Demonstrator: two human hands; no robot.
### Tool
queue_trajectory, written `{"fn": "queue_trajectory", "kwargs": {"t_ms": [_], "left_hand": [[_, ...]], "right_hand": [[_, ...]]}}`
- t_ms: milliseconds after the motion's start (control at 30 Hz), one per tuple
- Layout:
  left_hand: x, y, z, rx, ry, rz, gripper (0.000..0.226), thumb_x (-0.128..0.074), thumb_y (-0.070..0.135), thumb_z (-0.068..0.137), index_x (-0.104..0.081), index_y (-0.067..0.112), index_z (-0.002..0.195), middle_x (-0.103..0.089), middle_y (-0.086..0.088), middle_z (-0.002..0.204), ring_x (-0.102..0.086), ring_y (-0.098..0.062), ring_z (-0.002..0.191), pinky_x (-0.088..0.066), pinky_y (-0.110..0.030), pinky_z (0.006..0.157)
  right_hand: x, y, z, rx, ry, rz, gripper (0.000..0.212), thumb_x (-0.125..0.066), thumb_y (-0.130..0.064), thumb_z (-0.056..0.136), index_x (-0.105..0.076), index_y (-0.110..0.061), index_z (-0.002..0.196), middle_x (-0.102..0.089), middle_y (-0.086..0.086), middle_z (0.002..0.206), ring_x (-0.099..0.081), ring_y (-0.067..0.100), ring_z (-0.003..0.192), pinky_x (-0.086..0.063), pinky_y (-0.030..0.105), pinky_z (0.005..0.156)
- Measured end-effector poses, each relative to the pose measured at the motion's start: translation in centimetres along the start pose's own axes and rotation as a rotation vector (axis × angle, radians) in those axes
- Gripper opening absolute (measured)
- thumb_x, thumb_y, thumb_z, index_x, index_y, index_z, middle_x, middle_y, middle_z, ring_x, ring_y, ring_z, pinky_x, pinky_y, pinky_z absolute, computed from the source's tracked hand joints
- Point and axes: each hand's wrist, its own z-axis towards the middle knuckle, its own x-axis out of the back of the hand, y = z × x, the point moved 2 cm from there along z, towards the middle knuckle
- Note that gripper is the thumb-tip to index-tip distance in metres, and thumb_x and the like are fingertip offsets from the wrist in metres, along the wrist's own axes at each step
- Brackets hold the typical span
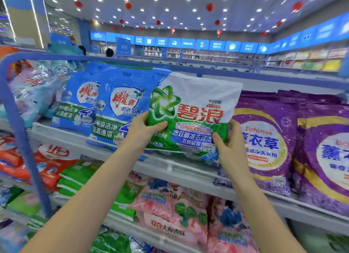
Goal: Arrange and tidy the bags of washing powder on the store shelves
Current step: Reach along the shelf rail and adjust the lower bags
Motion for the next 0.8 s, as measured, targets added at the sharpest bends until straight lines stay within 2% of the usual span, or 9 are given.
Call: {"fn": "queue_trajectory", "kwargs": {"t_ms": [67, 167, 267, 333, 400, 500, 600, 700, 800], "left_hand": [[0.3, -0.5, 1.3, 0.018, -0.047, 0.033, 0.055, -0.073, 0.013, 0.08, -0.051, 0.009, 0.13, -0.06, -0.009, 0.125, -0.059, -0.021, 0.11, -0.049, -0.039, 0.095], [0.3, -1.3, 1.5, 0.011, -0.116, 0.088, 0.074, -0.068, 0.022, 0.086, -0.027, 0.014, 0.147, -0.042, 0.001, 0.141, -0.044, -0.013, 0.122, -0.039, -0.03, 0.1], [0.0, -1.9, 0.8, 0.02, -0.15, 0.105, 0.078, -0.056, 0.044, 0.091, -0.013, 0.022, 0.152, -0.02, 0.004, 0.157, -0.023, -0.016, 0.142, -0.019, -0.039, 0.117], [-0.2, -2.0, 0.3, 0.046, -0.127, 0.107, 0.069, -0.041, 0.042, 0.098, -0.006, 0.02, 0.152, -0.009, 0.005, 0.159, -0.013, -0.015, 0.145, -0.013, -0.036, 0.118], [-0.6, -2.2, 0.3, 0.045, -0.101, 0.079, 0.063, -0.034, 0.041, 0.1, -0.006, 0.018, 0.152, -0.008, 0.003, 0.16, -0.012, -0.015, 0.145, -0.012, -0.034, 0.116], [-1.2, -2.3, 0.4, 0.022, -0.064, 0.041, 0.06, -0.03, 0.037, 0.102, -0.003, 0.014, 0.152, -0.005, 0.001, 0.16, -0.008, -0.014, 0.146, -0.009, -0.024, 0.113], [-1.8, -2.3, 0.6, 0.01, -0.024, 0.042, 0.057, -0.03, 0.033, 0.103, -0.008, 0.011, 0.151, -0.015, -0.003, 0.158, -0.019, -0.016, 0.142, -0.019, -0.02, 0.103], [-2.0, -2.0, 1.0, -0.031, -0.019, 0.006, 0.048, -0.032, 0.029, 0.103, -0.019, 0.012, 0.146, -0.028, -0.006, 0.152, -0.035, -0.01, 0.121, -0.027, -0.016, 0.085], [-2.1, -1.9, 1.3, -0.039, -0.038, -0.001, 0.045, -0.032, 0.028, 0.103, -0.02, 0.013, 0.144, -0.03, -0.007, 0.15, -0.033, -0.007, 0.11, -0.026, -0.021, 0.088]], "right_hand": [[-0.9, 0.0, 0.1, -0.01, 0.057, -0.11, 0.035, -0.054, -0.013, 0.094, -0.038, -0.018, 0.125, -0.059, -0.009, 0.114, -0.057, 0.01, 0.104, -0.047, 0.032, 0.09], [-2.1, 0.2, -0.7, -0.062, 0.102, -0.228, 0.043, -0.05, -0.006, 0.094, -0.03, -0.017, 0.129, -0.053, -0.009, 0.116, -0.054, 0.014, 0.107, -0.044, 0.036, 0.095], [-3.3, -0.2, -1.8, -0.133, 0.17, -0.225, 0.069, -0.044, 0.002, 0.094, -0.009, -0.024, 0.146, -0.044, -0.012, 0.133, -0.048, -0.009, 0.107, -0.039, 0.007, 0.088], [-4.2, -0.7, -2.0, -0.151, 0.287, -0.203, 0.071, -0.044, -0.006, 0.097, -0.001, -0.025, 0.149, -0.031, -0.005, 0.148, -0.036, 0.001, 0.128, -0.031, 0.01, 0.098], [-5.2, -1.0, -2.1, -0.074, 0.4, -0.281, 0.069, -0.046, -0.021, 0.098, -0.001, -0.024, 0.15, -0.018, -0.003, 0.155, -0.019, 0.008, 0.141, -0.023, 0.028, 0.114], [-6.9, -0.5, -2.2, -0.006, 0.438, -0.589, 0.067, -0.043, -0.034, 0.096, -0.006, -0.025, 0.151, -0.009, 0.005, 0.158, -0.007, 0.016, 0.145, -0.022, 0.037, 0.113], [-7.3, 0.2, -1.9, -0.08, 0.424, -0.715, 0.063, -0.04, -0.038, 0.096, -0.01, -0.027, 0.15, -0.007, 0.016, 0.156, -0.01, 0.03, 0.144, -0.03, 0.044, 0.108], [-7.4, 0.5, -1.2, -0.116, 0.399, -0.795, 0.06, -0.035, -0.042, 0.096, -0.012, -0.026, 0.15, -0.008, 0.018, 0.154, -0.017, 0.036, 0.141, -0.033, 0.048, 0.107], [-7.5, 0.5, -1.1, -0.14, 0.367, -0.813, 0.061, -0.032, -0.044, 0.097, -0.008, -0.027, 0.15, -0.005, 0.018, 0.155, -0.015, 0.037, 0.141, -0.033, 0.047, 0.106]]}}
